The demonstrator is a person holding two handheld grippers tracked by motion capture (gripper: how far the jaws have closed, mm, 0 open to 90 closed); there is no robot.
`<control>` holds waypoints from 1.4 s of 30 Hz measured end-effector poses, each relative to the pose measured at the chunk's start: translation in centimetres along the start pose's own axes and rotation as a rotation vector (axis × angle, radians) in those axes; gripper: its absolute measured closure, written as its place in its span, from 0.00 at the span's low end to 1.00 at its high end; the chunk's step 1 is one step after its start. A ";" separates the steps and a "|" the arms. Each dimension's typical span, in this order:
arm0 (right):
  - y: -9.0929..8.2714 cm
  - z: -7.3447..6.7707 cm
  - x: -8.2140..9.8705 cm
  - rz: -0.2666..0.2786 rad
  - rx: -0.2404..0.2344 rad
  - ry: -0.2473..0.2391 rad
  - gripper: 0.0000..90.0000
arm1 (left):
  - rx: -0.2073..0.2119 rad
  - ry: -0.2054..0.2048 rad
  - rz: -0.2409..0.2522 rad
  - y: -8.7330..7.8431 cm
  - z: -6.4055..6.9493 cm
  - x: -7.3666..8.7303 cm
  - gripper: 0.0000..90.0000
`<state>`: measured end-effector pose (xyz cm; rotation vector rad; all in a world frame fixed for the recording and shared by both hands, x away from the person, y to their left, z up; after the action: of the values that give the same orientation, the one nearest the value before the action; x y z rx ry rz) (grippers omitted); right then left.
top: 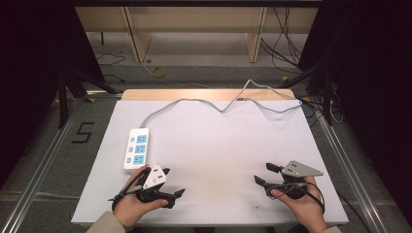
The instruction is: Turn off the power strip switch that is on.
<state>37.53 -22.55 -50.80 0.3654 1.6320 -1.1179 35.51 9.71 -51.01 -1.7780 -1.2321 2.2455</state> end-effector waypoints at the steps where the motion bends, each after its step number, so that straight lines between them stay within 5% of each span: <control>1: 0.0 0.0 0.0 0.000 0.000 0.000 0.36 | 0.000 0.000 0.000 0.0 0.0 0.0 0.19; 9: 0.1 0.0 0.0 -0.002 0.003 -0.008 0.37 | -0.012 0.010 -0.001 0.0 -0.2 0.1 0.23; 15: 0.1 0.0 0.0 -0.004 0.002 -0.012 0.37 | -0.005 0.001 0.010 0.0 -0.2 -0.1 0.35; 28: 0.3 -0.1 0.1 -0.009 -0.004 -0.019 0.37 | -0.034 0.029 0.017 -0.5 -0.5 -0.9 0.97; 33: 0.3 -0.1 0.1 -0.009 -0.007 -0.017 0.36 | -0.022 0.041 -0.011 -0.9 -0.7 -0.9 0.99; 42: 0.4 -0.2 0.1 -0.010 -0.009 -0.018 0.36 | -0.072 0.011 -0.022 -1.4 -1.9 -1.1 0.99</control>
<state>37.71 -22.23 -51.05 0.3412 1.6245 -1.1177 36.88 11.22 -49.33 -1.7880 -1.3398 2.2036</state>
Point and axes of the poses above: each handheld gripper's, and its own axes: y roughly forward along the jaws, x roughly out of its underside, z roughly to its right, the point moved 8 cm from there along y, roughly forward along the jaws, and after that the axes turned 8 degrees about x, right-handed, at the moved point
